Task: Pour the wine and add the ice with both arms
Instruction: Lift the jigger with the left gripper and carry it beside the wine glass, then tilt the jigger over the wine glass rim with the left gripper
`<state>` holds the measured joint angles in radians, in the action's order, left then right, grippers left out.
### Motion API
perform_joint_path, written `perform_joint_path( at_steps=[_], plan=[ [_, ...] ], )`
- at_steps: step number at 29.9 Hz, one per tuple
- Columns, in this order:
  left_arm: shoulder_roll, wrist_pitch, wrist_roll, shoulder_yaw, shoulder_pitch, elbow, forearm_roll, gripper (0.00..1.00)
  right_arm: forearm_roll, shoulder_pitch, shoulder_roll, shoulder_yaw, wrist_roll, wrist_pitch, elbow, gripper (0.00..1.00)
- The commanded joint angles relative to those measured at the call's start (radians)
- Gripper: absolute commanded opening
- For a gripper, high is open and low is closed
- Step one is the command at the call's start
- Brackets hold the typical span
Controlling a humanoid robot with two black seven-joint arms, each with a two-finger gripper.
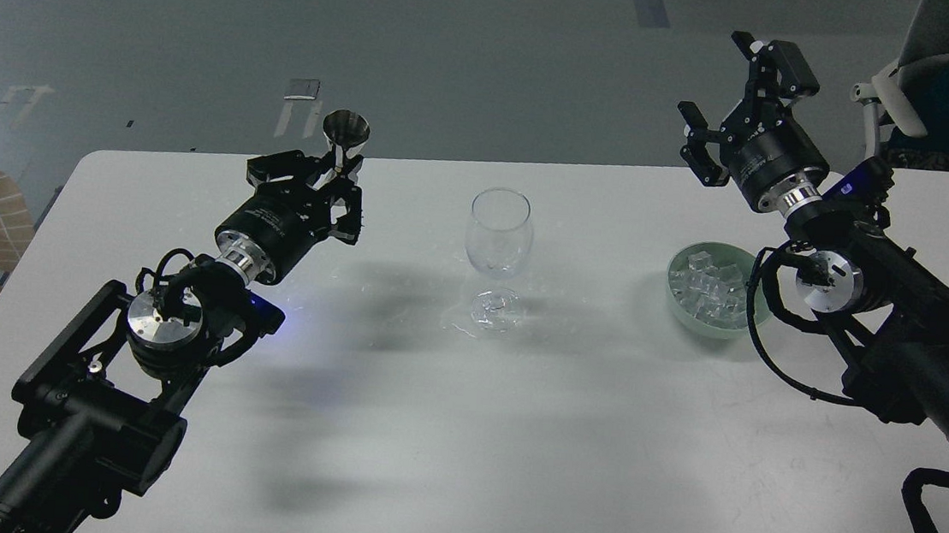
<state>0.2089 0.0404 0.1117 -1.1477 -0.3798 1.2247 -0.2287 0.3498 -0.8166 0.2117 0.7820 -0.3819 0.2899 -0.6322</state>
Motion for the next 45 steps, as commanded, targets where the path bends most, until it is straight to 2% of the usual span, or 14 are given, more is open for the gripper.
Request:
perform_joint_path(
  at_steps=[1,6,10,14,18,22,26,31,38,45],
  plan=[
    [0.007,-0.01,0.022,0.043,-0.031,0.001,0.0,0.0,0.0,0.005,0.0,0.0,0.0,0.0,0.0,1.0],
    [0.007,-0.013,0.086,0.079,-0.068,0.012,0.005,0.0,0.0,0.007,0.001,0.0,0.0,0.0,-0.001,1.0],
    [0.007,-0.036,0.091,0.079,-0.076,0.051,0.006,0.0,0.0,0.007,0.006,0.0,0.0,0.0,-0.003,1.0],
    [0.001,-0.102,0.094,0.082,-0.076,0.123,0.008,0.0,0.0,0.007,0.006,0.0,0.0,0.0,-0.004,1.0],
    [-0.002,-0.132,0.097,0.083,-0.076,0.14,0.031,0.0,0.0,0.007,0.005,0.0,0.0,0.0,-0.004,1.0],
    [-0.005,-0.204,0.114,0.083,-0.08,0.186,0.104,0.0,0.0,0.008,0.006,0.0,0.0,0.0,-0.006,1.0],
    [-0.02,-0.226,0.129,0.085,-0.085,0.2,0.149,0.0,0.0,0.008,0.003,0.0,0.0,0.0,-0.006,1.0],
    [-0.052,-0.295,0.147,0.085,-0.102,0.214,0.212,0.0,0.0,0.01,0.001,0.0,0.0,0.0,-0.006,1.0],
    [-0.082,-0.312,0.157,0.089,-0.099,0.229,0.311,0.0,0.0,0.017,0.003,0.002,0.0,0.0,-0.009,1.0],
    [-0.083,-0.312,0.169,0.161,-0.105,0.259,0.416,0.0,0.0,0.023,0.003,0.002,0.0,0.0,-0.011,1.0]
  ],
)
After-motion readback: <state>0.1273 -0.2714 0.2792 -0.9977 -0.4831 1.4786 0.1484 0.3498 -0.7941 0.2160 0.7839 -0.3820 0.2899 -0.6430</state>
